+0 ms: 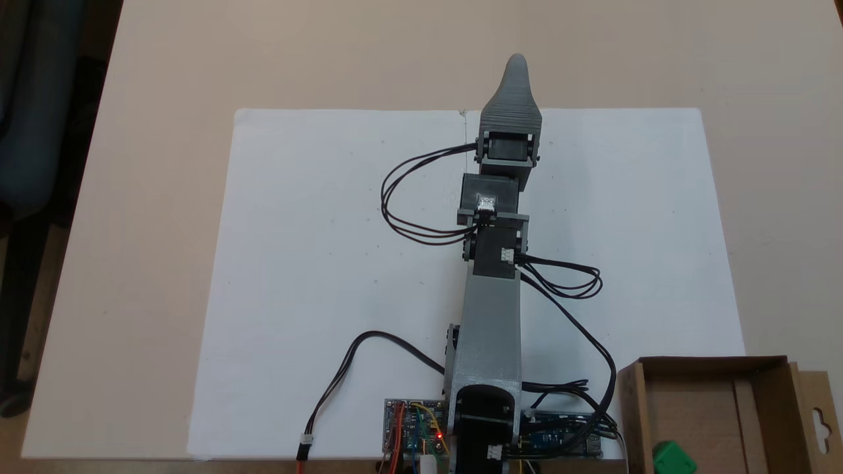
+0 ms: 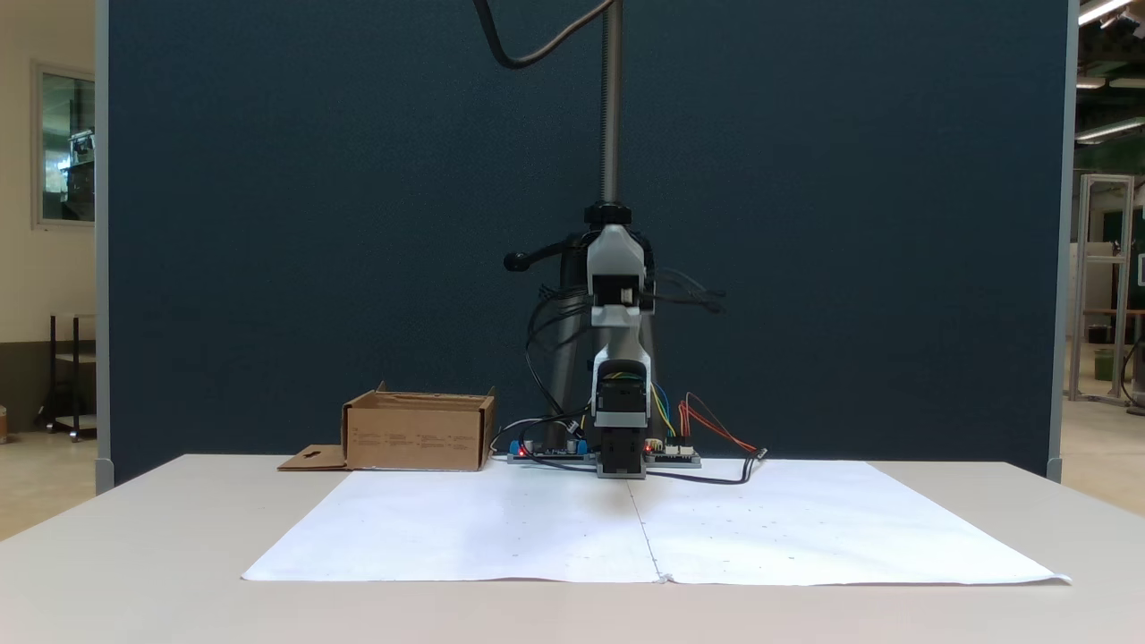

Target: Grasp a green dice and put it in the bin.

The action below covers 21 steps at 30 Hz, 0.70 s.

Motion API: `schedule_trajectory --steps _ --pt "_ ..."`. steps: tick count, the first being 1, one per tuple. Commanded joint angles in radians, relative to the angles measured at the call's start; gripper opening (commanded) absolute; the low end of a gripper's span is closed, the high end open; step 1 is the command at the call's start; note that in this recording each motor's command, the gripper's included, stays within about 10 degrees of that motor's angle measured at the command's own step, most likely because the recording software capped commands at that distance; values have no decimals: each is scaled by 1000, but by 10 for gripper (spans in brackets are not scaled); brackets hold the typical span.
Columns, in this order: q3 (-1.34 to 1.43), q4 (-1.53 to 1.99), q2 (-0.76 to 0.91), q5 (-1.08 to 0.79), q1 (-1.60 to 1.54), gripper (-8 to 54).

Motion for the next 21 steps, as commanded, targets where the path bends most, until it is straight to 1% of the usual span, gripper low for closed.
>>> schedule_trajectory --steps 1,15,21 --pt "-2 -167 114 60 -15 434" --pt "376 -592 117 28 -55 433" --pt "497 -790 117 6 -58 436"
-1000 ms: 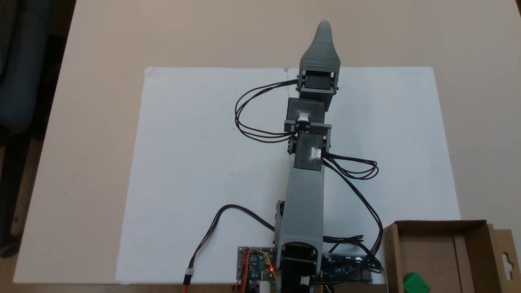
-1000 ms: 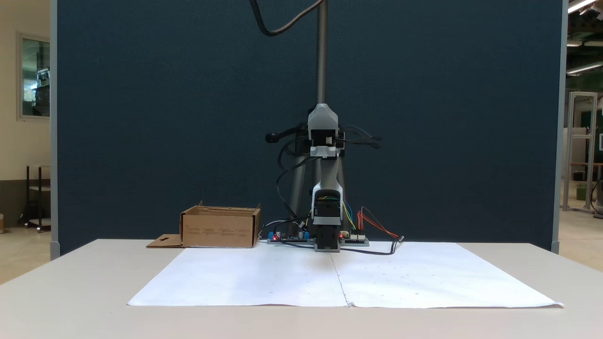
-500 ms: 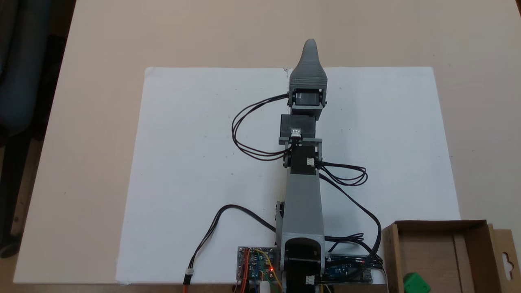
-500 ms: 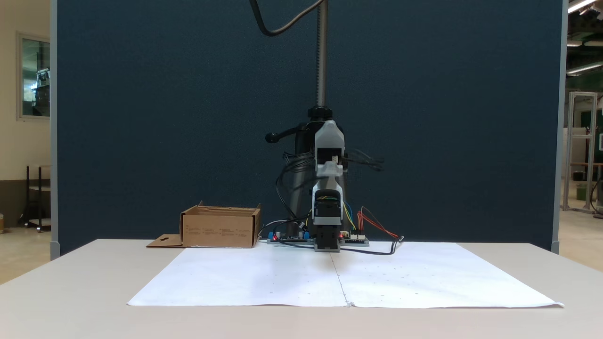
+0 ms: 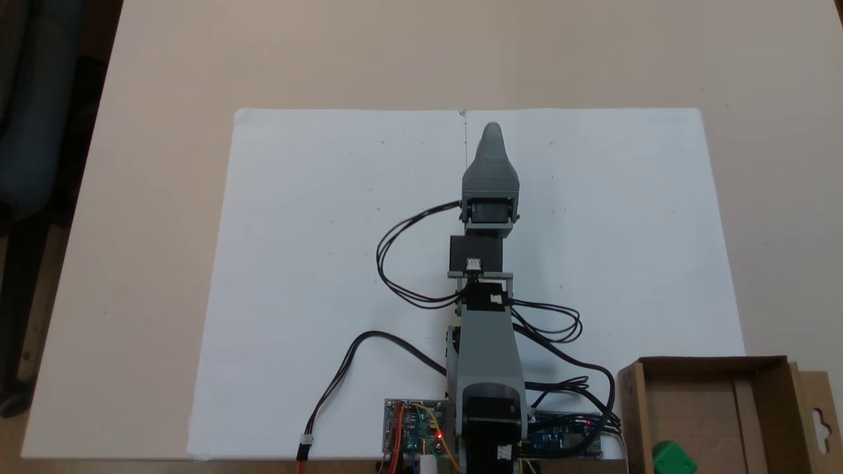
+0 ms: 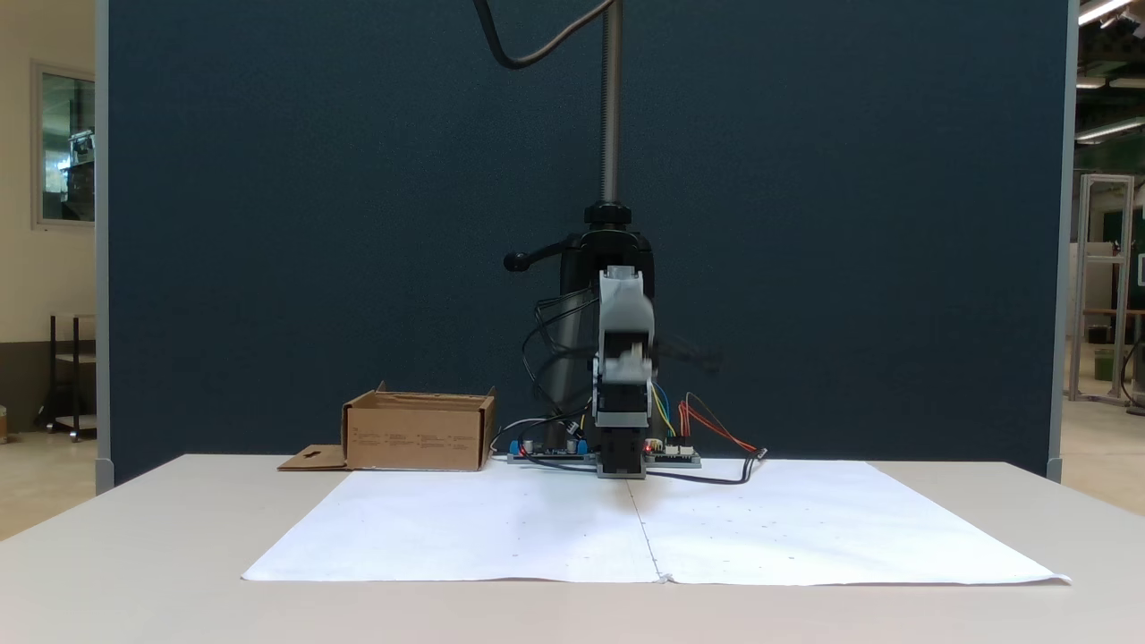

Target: Grasp a green dice and put it in the bin.

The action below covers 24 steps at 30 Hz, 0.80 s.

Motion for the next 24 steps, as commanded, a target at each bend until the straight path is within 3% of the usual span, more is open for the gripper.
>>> schedule_trajectory --steps 1,9,24 --pt "-9 -168 117 6 5 438" --pt "201 -380 117 3 5 441" --pt "202 -379 115 -6 9 449"
